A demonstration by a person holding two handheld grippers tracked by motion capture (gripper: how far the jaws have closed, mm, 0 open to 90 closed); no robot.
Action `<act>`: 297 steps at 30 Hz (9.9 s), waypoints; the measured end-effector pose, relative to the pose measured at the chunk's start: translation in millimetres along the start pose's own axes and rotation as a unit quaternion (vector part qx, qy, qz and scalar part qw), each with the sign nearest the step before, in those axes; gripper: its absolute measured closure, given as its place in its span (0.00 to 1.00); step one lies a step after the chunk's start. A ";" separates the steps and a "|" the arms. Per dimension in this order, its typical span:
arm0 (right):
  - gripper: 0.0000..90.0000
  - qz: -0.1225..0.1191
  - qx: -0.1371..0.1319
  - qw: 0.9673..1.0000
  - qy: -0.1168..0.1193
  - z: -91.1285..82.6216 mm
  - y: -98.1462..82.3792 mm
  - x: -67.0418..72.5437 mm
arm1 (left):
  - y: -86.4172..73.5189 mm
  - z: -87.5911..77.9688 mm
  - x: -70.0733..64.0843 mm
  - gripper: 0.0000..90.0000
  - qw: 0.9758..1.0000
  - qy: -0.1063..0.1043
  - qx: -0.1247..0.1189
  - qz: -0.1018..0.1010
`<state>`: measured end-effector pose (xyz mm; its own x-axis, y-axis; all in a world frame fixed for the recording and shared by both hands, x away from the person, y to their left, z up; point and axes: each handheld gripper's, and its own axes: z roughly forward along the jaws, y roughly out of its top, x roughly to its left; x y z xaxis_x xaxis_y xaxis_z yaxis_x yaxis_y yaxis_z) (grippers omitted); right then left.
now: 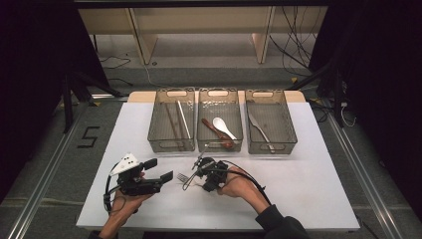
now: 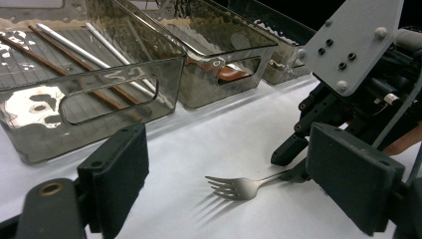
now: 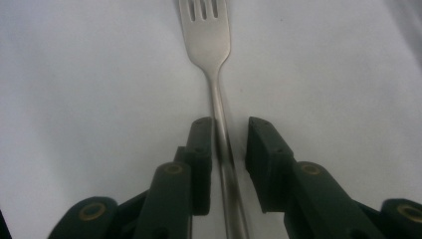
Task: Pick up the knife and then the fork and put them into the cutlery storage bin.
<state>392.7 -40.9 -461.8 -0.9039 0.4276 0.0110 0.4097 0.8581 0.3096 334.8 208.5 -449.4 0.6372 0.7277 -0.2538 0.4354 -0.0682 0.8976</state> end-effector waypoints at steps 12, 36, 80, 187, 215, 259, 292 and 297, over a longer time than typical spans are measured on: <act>0.87 -0.002 0.018 1.000 0.007 1.1 4.5 0.2 | -0.1 0.2 -0.4 0.18 1.000 0.000 -0.001 -0.001; 0.95 -0.019 0.049 0.999 0.011 -0.3 11.7 -0.9 | -0.1 -0.3 -0.1 0.18 1.000 0.000 -0.001 -0.001; 0.95 0.053 -0.078 0.996 -0.010 -78.4 -12.0 -45.1 | -0.2 0.0 -0.2 0.18 1.000 0.001 -0.001 0.000; 0.94 0.277 -0.163 0.933 -0.160 -120.5 -92.7 -201.3 | -0.2 0.3 -0.1 0.18 1.000 0.002 -0.002 0.000; 0.82 0.297 -0.153 0.931 -0.146 -105.8 -101.4 -203.7 | -0.2 0.4 -0.1 0.18 1.000 0.002 -0.001 0.000; 0.41 0.273 -0.271 0.920 -0.078 -113.1 -94.1 -133.6 | -0.5 1.5 -0.5 0.18 1.000 0.000 0.004 -0.001; 0.30 0.241 -0.339 0.908 -0.046 -90.3 -119.9 -64.7 | -1.2 2.8 -1.0 0.18 1.000 -0.002 0.013 0.000; 0.30 0.241 -0.342 0.907 -0.048 -85.8 -125.7 -59.2 | -0.5 3.8 -2.3 0.18 1.000 -0.004 0.016 0.002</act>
<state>384.2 -198.5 -419.7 -0.6122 0.7567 0.2294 0.5527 0.2020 0.8085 335.5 204.2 -450.6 0.6437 0.7219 -0.2540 0.4538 -0.0928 0.8862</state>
